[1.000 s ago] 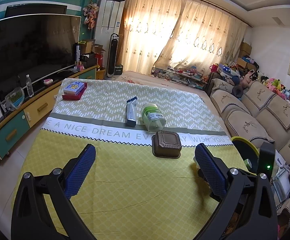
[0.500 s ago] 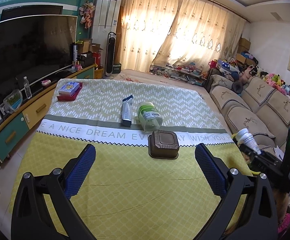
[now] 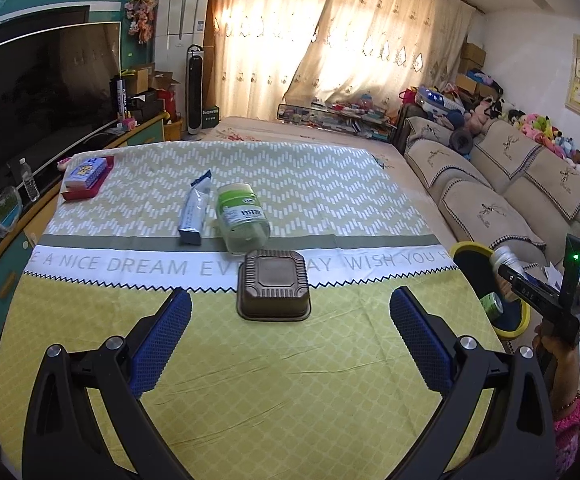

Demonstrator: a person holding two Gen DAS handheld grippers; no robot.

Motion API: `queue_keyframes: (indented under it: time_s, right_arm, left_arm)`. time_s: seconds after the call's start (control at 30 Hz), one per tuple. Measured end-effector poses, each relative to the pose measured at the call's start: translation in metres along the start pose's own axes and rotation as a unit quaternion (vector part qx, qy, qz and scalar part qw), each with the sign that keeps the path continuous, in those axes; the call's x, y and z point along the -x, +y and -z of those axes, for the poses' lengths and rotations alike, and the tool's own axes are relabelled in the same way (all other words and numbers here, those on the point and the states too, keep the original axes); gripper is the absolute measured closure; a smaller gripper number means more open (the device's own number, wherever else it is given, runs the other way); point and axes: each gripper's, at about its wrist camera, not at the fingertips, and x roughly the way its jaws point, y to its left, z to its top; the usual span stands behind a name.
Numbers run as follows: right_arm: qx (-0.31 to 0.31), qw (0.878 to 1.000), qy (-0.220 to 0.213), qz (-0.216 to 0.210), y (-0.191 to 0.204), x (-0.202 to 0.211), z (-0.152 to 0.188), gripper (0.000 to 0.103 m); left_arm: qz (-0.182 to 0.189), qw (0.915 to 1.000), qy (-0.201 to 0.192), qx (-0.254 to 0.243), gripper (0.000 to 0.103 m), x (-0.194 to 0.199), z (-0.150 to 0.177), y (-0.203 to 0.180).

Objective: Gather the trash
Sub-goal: 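Carry the pill bottle to the yellow bin and release it, then grasp the brown plastic lid with the left gripper and lift it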

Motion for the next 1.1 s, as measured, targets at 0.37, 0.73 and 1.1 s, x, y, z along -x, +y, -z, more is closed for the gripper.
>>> queue_keyframes:
  time_s: [0.37,0.73,1.1]
  right_arm:
    - [-0.014,1.000,-0.010,-0.022,-0.003,0.014,0.004,0.047]
    - [-0.010,0.999,-0.003,-0.040,0.009,0.015,0.010,0.046]
    - [-0.016,0.999,0.000,-0.047,0.005,0.014,0.010,0.045]
  left_arm:
    - [-0.009,0.9992,0.038,-0.013,0.005,-0.046,-0.003,-0.009]
    - [-0.042,0.9960,0.079,-0.005,0.005,-0.107,-0.010,0.001]
    - [-0.058,0.9923,0.109,0.003,0.035,-0.137,-0.010,0.012]
